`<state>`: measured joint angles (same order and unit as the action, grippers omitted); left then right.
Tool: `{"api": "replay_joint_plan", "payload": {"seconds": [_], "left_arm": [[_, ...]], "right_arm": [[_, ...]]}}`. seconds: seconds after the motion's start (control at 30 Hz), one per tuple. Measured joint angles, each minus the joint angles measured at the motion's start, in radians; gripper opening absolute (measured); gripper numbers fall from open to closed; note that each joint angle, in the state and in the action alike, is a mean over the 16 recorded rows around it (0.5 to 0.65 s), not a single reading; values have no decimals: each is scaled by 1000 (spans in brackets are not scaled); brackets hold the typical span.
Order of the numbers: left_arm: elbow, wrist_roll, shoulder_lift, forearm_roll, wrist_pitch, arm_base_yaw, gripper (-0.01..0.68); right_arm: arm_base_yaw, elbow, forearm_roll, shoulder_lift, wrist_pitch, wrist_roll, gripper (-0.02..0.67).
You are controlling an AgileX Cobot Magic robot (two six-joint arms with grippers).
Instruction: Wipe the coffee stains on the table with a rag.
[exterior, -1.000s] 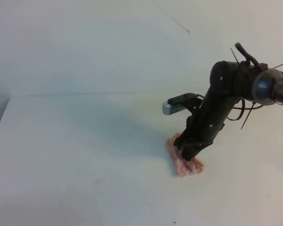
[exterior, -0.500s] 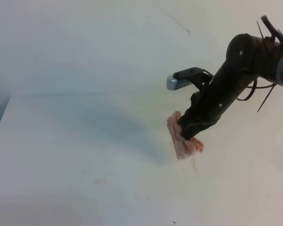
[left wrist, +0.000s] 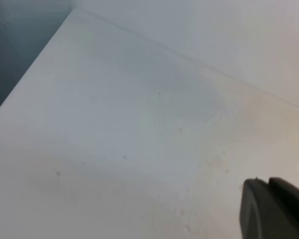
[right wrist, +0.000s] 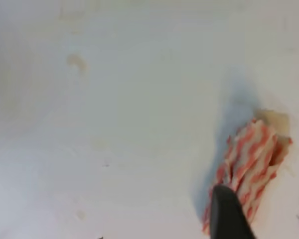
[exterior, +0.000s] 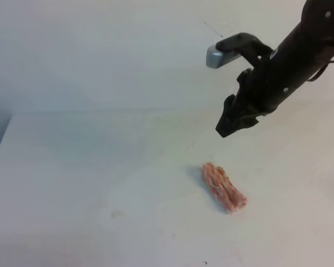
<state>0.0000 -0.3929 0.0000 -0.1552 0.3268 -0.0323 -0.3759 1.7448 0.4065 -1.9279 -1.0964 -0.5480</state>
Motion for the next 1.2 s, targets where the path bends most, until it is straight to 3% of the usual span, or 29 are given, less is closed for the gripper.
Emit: {"api": "replay_joint_plan", "payload": {"seconds": [0.1,0.57,0.83,1.2], "left_arm": [[0,0,0,0,0,0,-1],[0,0,0,0,0,0,-1],[0,0,0,0,0,0,-1],[0,0,0,0,0,0,-1]], "right_arm": [[0,0,4,68,-5,-11,265],[0,-18,-41,448,-42,11,7],[0,-179,-178,672,22,125,2],[0,-651,-299,1024,367,298,1]]}}
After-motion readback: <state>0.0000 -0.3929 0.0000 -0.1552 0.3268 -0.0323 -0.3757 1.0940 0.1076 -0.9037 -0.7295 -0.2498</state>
